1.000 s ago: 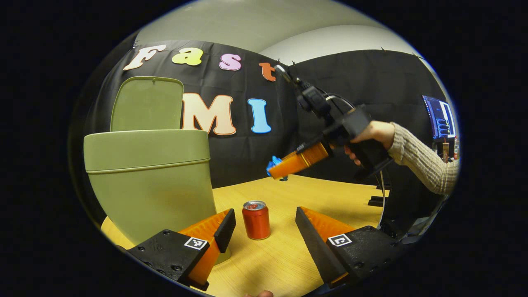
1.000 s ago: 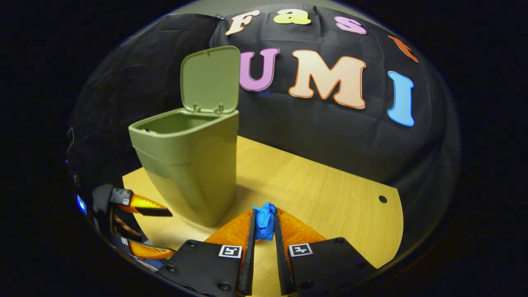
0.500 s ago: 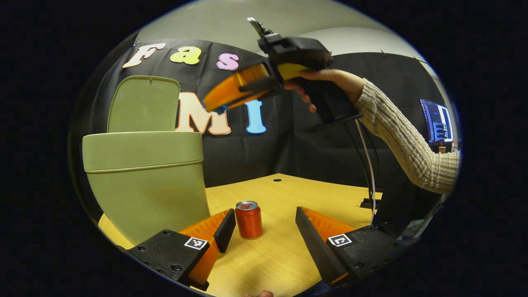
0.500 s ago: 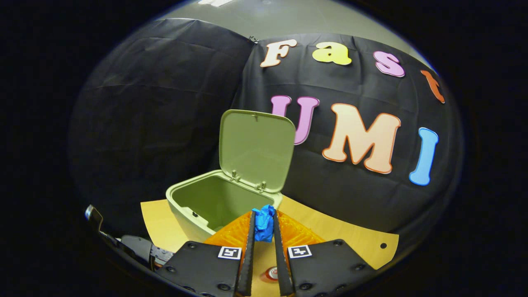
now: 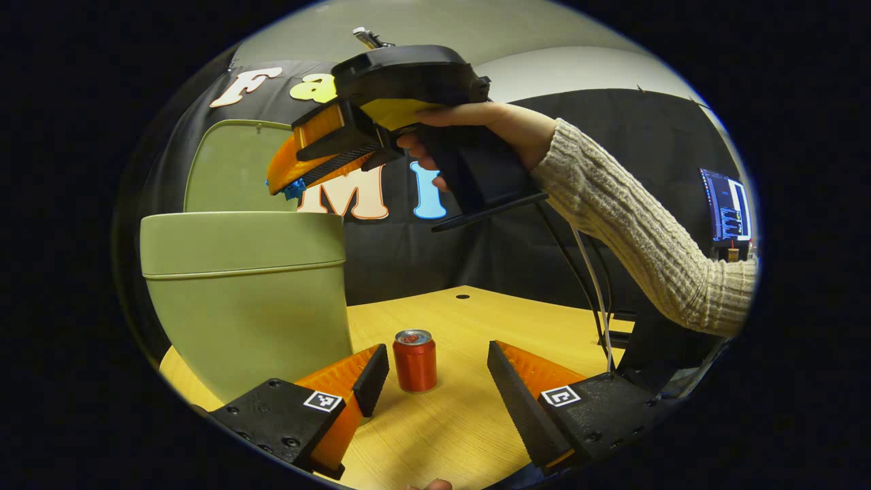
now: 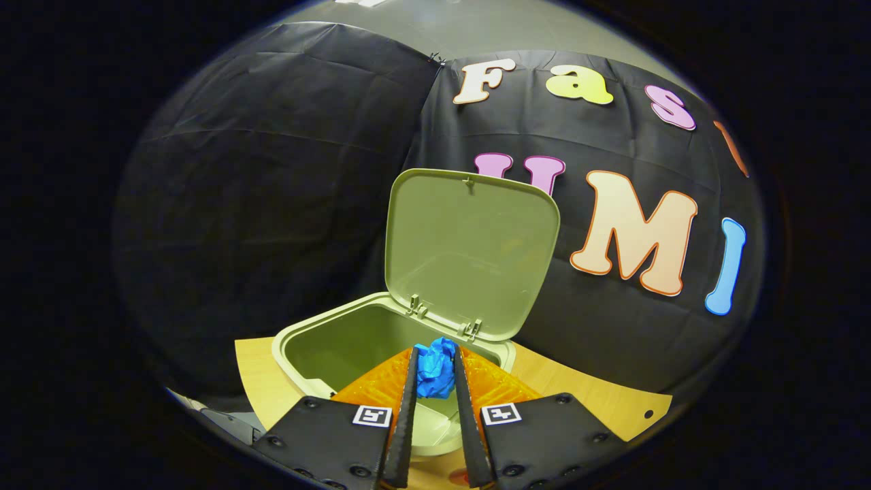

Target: Press the lid of the desktop garbage bin to open it, pick up the crumpled paper on the desktop and throw it into the bin, then pick up the pop can on the desktop and drop it into the bin, and finally close the garbage bin lid.

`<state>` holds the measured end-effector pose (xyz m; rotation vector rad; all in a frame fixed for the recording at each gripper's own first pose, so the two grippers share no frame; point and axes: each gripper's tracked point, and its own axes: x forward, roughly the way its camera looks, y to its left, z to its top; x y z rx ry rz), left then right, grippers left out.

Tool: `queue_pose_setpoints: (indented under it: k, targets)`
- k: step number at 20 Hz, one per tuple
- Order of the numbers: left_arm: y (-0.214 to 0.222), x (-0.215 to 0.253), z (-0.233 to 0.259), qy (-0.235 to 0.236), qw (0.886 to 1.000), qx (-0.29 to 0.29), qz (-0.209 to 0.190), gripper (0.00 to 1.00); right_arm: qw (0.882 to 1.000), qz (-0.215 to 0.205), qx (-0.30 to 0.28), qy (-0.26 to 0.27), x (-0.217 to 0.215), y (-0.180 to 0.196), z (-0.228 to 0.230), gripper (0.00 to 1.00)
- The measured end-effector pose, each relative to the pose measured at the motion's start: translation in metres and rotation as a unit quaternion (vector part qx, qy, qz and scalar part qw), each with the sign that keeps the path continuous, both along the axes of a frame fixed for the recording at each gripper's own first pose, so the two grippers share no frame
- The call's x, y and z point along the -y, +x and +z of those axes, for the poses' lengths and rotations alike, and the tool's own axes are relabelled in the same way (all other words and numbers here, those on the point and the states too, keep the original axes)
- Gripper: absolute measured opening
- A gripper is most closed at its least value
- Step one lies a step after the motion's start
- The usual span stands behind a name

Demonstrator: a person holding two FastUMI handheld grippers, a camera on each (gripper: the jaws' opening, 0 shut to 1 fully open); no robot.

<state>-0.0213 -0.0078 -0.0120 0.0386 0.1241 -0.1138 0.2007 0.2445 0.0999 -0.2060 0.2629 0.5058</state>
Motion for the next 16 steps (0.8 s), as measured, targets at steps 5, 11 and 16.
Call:
queue_pose_setpoints:
  k: [5, 11, 16]
  targets:
    - [0.005, -0.003, 0.004, 0.0, 1.0, 0.003, -0.001, 0.9, 1.0, 0.003, 0.007, -0.01, -0.003, 0.007, -0.01, 0.81]
    - [0.008, -0.004, -0.005, -0.01, 1.0, -0.004, 0.003, 0.9, 0.998, -0.038, 0.045, 0.011, 0.054, -0.011, 0.008, 0.98]
    - [0.016, 0.001, -0.014, -0.023, 1.0, -0.018, 0.001, 0.9, 0.991, -0.104, 0.085, 0.001, 0.134, -0.045, -0.001, 0.98]
